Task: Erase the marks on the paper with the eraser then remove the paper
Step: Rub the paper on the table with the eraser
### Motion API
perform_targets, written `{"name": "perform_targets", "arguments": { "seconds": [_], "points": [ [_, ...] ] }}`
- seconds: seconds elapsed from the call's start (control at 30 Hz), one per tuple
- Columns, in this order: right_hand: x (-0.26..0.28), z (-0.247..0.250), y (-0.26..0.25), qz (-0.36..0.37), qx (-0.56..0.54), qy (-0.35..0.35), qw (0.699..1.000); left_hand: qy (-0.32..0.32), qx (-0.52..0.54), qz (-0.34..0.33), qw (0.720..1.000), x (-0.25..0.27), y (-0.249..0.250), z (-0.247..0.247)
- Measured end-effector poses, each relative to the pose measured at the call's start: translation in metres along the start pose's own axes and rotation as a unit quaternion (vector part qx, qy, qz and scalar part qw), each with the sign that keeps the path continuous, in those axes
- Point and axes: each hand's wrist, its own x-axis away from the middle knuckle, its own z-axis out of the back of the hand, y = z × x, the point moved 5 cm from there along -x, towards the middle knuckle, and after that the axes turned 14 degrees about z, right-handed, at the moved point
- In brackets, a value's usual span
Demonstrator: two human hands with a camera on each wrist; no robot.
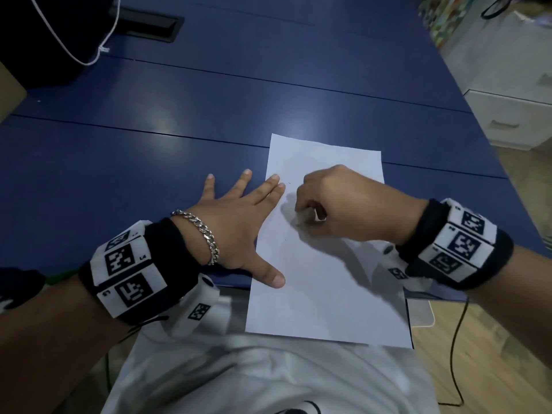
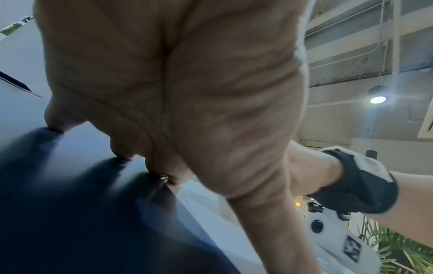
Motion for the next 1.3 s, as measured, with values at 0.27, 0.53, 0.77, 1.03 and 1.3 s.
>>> {"name": "perform_targets", "arguments": {
  "seconds": [0.27,0.53,0.77,1.03,1.3],
  "points": [
    [0.008,-0.014,-0.028,0.045,-0.029,-0.052,0.997,-0.002,0.004,-0.001,1.000,-0.001,0.000,-0.001],
    [0.015,-0.018,-0.038,0.044,-0.034,-0.031,0.998,-0.004,0.001,0.001,1.000,-0.002,0.000,0.000],
    [0.011,-0.007,-0.012,-0.010,-0.013,0.020,1.000,0.000,-0.001,0.000,1.000,0.000,-0.001,0.000],
    [0.026,-0.007,-0.016,-0.016,-0.043,0.028,0.999,0.010,0.019,-0.017,1.000,0.004,-0.002,0.000],
    [0.043,-0.005,0.006,-0.089,-0.086,0.038,0.992,0.022,0.096,-0.014,0.995,0.004,-0.017,0.010]
  ]
}}
